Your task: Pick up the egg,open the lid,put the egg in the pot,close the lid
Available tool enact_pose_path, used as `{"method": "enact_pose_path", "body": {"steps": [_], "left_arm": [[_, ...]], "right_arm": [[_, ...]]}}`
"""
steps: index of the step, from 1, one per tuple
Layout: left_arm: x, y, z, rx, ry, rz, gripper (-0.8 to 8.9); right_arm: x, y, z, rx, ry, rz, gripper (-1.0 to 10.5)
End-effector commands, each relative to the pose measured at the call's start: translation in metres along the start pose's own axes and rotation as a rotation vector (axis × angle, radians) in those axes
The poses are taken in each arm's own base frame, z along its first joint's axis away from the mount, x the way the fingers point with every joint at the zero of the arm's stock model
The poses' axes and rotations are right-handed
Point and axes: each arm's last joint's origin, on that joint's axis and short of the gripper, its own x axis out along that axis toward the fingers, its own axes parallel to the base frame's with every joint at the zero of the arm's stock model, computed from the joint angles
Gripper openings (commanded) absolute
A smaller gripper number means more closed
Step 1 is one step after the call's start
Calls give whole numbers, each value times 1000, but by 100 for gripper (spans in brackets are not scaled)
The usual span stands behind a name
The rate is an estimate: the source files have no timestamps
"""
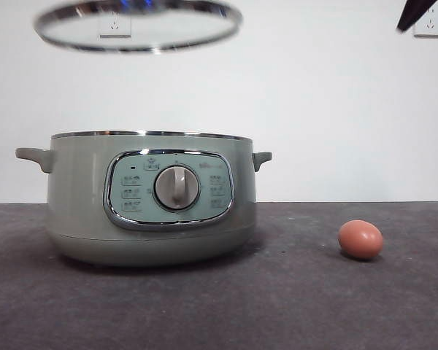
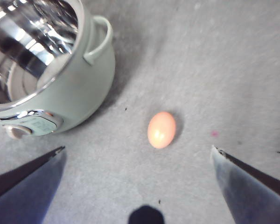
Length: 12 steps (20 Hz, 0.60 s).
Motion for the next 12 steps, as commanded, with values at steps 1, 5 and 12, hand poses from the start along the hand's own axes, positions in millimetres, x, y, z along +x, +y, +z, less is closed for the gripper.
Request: {"method": "enact_pose_path", "body": {"steps": [1, 5, 12], "left_arm": [[-50, 1, 5, -2, -135, 49, -7], [-117, -2, -12, -22, -195, 119, -7], [-189, -22, -47, -32, -257, 182, -7]], "right_arm": [[23, -1, 6, 2, 55, 11, 626], [77, 0, 11, -29, 165, -83, 626], [154, 1, 3, -42, 304, -172, 626]]}}
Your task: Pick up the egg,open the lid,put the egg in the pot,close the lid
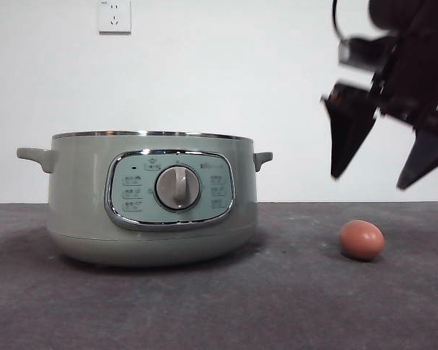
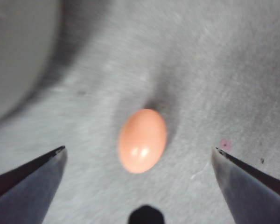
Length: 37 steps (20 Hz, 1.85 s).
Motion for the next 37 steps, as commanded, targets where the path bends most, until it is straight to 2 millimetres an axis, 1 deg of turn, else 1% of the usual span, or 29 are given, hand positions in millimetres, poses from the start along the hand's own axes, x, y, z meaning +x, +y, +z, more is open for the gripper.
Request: {"method": "enact_pose_path", "body": {"steps": [1, 4, 6, 12, 15, 16, 18, 19, 21, 22, 25, 30, 32, 34, 37], "left_arm": [[-19, -3, 1, 2, -67, 5, -7], [-28, -5, -6, -2, -42, 4, -7], [-31, -6, -8, -3, -34, 4, -7], [-31, -6, -8, -3, -30, 3, -7], [-31, -6, -8, -3, -30, 3, -7], [-31, -6, -8, -3, -30, 3, -7], [-31, -6, -8, -3, -30, 3, -7], [-31, -6, -8, -3, -30, 3, -7], [-31, -6, -8, -3, -30, 3, -7], [-31, -6, -8, -3, -30, 3, -7], [-31, -6, -8, -3, -30, 3, -7], [-31, -6, -8, -3, -30, 3, -7], [-31, -6, -8, -3, -30, 3, -7], [-31, -6, -8, -3, -30, 3, -7], [-31, -6, -8, -3, -30, 3, -7]], "right_arm": [[17, 4, 1, 11, 33, -19, 626], [36, 6, 1, 27, 64, -26, 621], [45, 6, 1, 34, 83, -41, 558], [60, 5, -1, 48, 115, -60, 541], [62, 5, -1, 56, 117, -61, 422], [62, 5, -1, 56, 114, -61, 362], [62, 5, 0, 55, 108, -58, 203], [63, 5, 0, 56, 104, -55, 180], [63, 5, 0, 66, 103, -53, 179], [63, 6, 0, 70, 103, -47, 150], [63, 6, 1, 69, 99, -41, -7], [63, 6, 1, 69, 95, -41, -12], [55, 7, 3, 64, 73, -40, -12], [38, 8, 9, 60, 22, -37, -12], [-3, 12, 24, 51, -98, -32, -12]]}}
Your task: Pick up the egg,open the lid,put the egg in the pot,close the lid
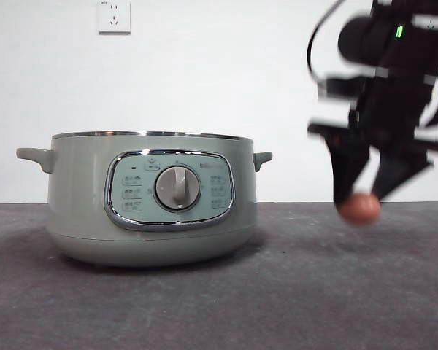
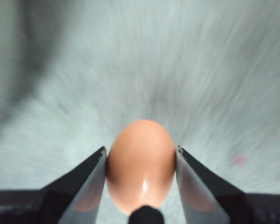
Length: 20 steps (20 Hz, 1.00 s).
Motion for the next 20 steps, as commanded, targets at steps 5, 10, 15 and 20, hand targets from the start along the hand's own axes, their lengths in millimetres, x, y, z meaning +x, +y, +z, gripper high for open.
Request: {"method": "enact_pose_path", "body": {"steps": [5, 10, 15, 20], "left_arm": [[-9, -1, 5, 4, -73, 8, -7], [-10, -1, 5, 3, -74, 7, -7], [-10, -1, 5, -2, -75, 5, -7], [-10, -1, 4, -4, -74, 4, -7]], "right_arm": [[-87, 24, 49, -61, -287, 98, -12], [-113, 84, 84, -220, -414, 207, -12], [-75, 139, 108, -321, -351, 268, -12], [-15, 174, 113, -414, -211, 270, -12]]}}
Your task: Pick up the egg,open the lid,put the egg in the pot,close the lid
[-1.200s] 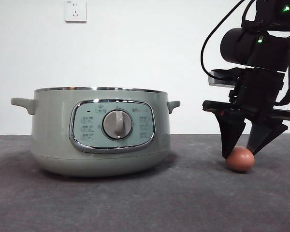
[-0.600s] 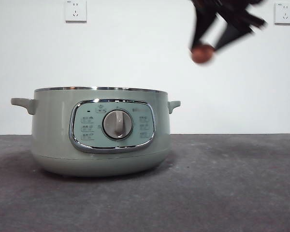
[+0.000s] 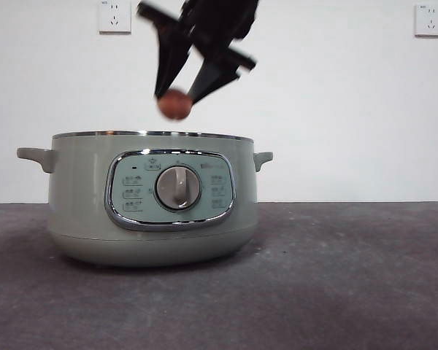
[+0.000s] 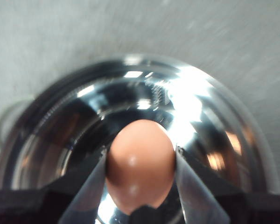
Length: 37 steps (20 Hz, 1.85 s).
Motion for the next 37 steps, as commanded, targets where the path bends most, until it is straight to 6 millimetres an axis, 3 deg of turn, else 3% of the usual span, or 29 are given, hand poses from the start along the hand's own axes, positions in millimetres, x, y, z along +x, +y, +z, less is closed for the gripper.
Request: {"method": "enact_pose_path", "body": {"steps": [1, 4, 8, 17, 18, 20, 22, 24, 26, 28, 31, 34, 37], "left_arm": [[-9, -1, 5, 3, -71, 4, -7], [-9, -1, 4, 2, -66, 4, -7], [-9, -1, 3, 1, -57, 2, -7], [-9, -1, 2, 0, -45, 1, -7], [-9, -1, 2, -1, -45, 0, -7], [-9, -1, 2, -1, -45, 0, -7], [-9, -1, 2, 0, -45, 0, -7], [-9, -1, 2, 0, -45, 0, -7], [-9, -1, 2, 0, -45, 0, -7], [-9, -1, 2, 0, -45, 0, -7], [-7, -1, 3, 1, -44, -11, -7], [5, -2, 7, 17, -26, -47, -7], [24, -2, 12, 26, -22, -70, -7]], "right_arm": [[27, 6, -4, -40, 57, 9, -12], [58, 8, -15, -49, 126, 15, -12], [83, 8, -30, -67, 204, 8, -12], [97, 7, -45, -84, 309, -10, -9], [97, 7, -45, -83, 309, -10, 55], [96, 7, -44, -77, 306, -11, 353], [89, 9, -39, -81, 281, -7, 445], [74, 11, -30, -84, 238, -8, 445], [47, 13, -17, -70, 173, -11, 445], [6, 16, -1, -70, 79, -21, 442], [-75, 19, 16, -74, -83, -98, 442], [-139, 16, 12, -60, -131, -131, 441], [-179, 15, -1, -71, -105, -137, 440]]}}
